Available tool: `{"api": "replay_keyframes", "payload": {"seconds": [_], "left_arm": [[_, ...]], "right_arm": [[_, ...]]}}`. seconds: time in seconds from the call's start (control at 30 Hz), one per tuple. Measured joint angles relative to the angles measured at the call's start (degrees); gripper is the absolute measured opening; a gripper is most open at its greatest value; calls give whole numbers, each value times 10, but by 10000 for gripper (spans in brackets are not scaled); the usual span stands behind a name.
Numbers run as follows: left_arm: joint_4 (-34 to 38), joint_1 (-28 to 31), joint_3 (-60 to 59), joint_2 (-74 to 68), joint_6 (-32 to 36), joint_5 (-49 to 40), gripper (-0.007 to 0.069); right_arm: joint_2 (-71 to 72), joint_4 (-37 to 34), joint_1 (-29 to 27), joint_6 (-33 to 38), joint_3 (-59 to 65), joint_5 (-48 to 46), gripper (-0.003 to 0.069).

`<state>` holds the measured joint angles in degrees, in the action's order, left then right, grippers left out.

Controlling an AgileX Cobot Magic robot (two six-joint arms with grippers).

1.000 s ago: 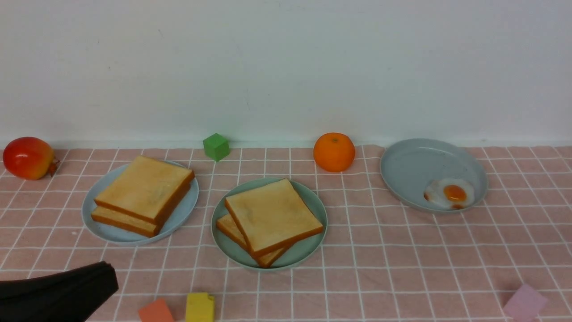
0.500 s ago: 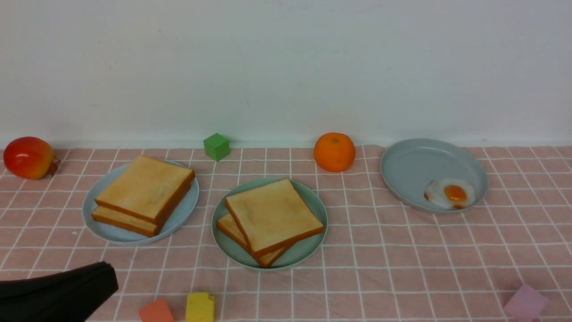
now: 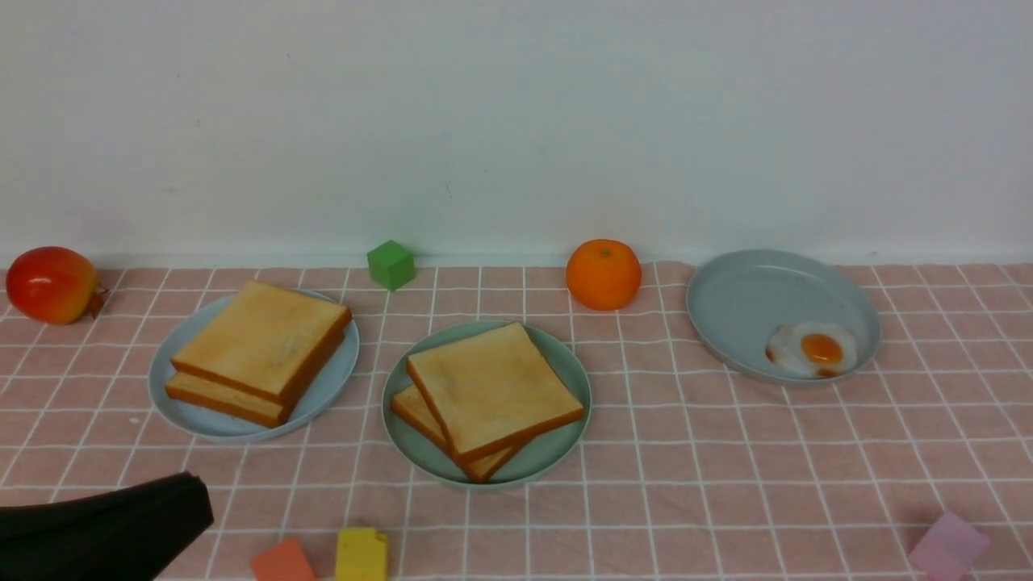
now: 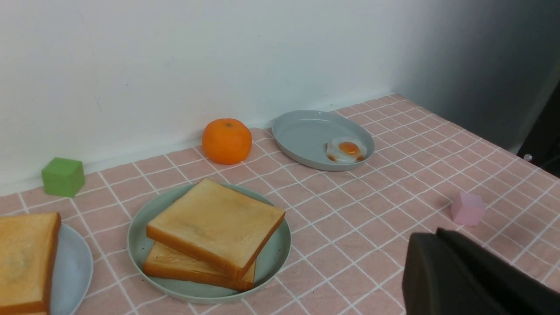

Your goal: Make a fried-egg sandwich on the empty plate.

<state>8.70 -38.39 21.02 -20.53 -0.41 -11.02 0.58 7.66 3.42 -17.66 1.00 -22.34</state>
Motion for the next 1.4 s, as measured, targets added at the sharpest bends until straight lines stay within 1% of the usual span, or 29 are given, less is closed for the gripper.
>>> {"api": "replay_keyframes", "payload": {"seconds": [0.83, 0.9, 1.0, 1.07, 1.1, 1.13, 1.17, 1.23, 1.33, 1.4], "left_arm": [[-1, 0, 0, 0, 0, -1, 10], [-2, 0, 0, 0, 0, 2, 10], [-19, 9, -14, 3, -1, 40, 10], [-24, 43, -36, 21, -9, 69, 9], [-26, 75, -51, 37, -19, 80, -2], [-26, 94, -62, 53, -23, 81, -10], [-28, 134, -75, 80, -31, 80, -13], [-31, 199, -100, 119, -40, 67, -13], [-39, 301, -147, 186, -45, 23, -13], [-38, 356, -176, 206, -45, 3, -13]], "right_arm": [[0, 2, 0, -1, 0, 0, 3], [0, 2, 0, -1, 0, 0, 4], [0, 2, 0, -1, 0, 0, 5], [0, 2, 0, -1, 0, 0, 6], [0, 2, 0, -1, 0, 0, 7], [0, 2, 0, -1, 0, 0, 6], [0, 2, 0, -1, 0, 0, 6], [0, 3, 0, -1, 0, 0, 8], [0, 3, 0, -1, 0, -1, 11], [0, 3, 0, -2, 0, -1, 12]]}}
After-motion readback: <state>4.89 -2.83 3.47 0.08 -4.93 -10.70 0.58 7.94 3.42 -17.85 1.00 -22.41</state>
